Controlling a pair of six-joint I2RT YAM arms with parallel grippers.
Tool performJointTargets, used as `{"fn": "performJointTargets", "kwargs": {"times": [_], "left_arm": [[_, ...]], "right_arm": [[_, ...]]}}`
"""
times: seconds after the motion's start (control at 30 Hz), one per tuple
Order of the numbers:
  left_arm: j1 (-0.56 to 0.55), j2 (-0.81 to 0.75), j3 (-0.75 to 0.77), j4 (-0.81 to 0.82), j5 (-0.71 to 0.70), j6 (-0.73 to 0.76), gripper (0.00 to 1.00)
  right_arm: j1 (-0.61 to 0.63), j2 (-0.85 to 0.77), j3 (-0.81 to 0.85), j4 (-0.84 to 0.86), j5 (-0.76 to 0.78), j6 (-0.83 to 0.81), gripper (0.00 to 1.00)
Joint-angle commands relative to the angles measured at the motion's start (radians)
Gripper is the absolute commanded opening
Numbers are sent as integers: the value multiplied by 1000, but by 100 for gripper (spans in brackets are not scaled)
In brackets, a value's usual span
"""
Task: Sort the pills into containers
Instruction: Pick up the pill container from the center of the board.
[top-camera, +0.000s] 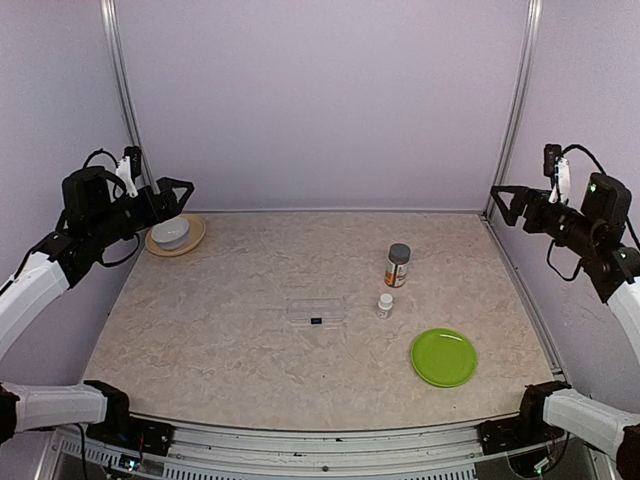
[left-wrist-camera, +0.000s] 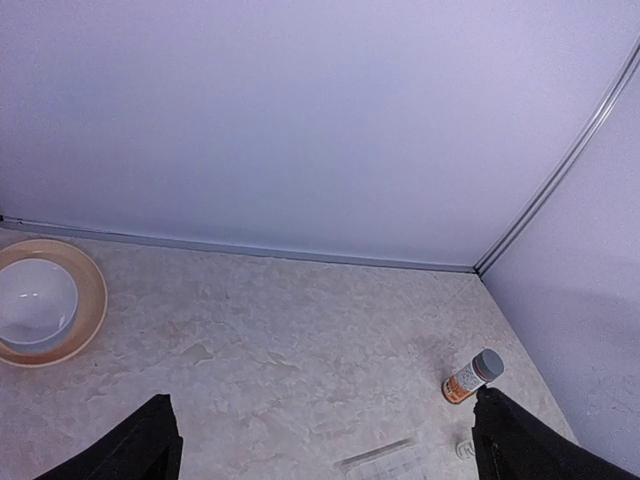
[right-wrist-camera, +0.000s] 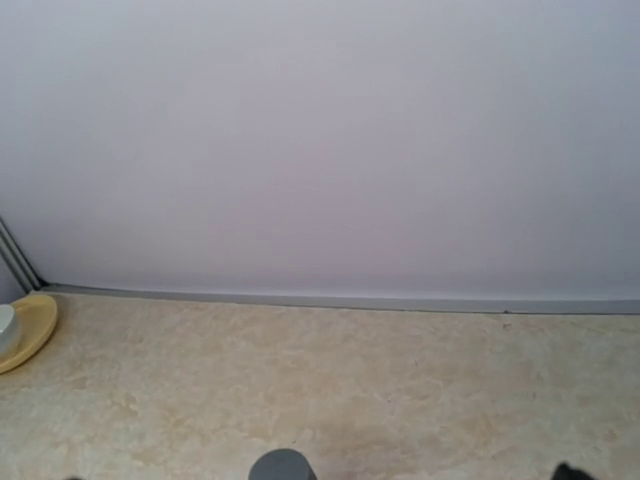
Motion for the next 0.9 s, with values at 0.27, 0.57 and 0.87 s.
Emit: {"fn": "performJointTargets", "kwargs": {"times": [0.27,0.57,0.87], "left_arm": [[-120,46,15,29,74,83,99],[-251,105,-18,118,34,151,99],[-371,288,1,222,42,228,99]], "right_arm": [[-23,-14,-21,0,-78,-57,100],[-24,32,-108,11,-131,-14,100],[33,45,-206,39,-95,3,100]]}}
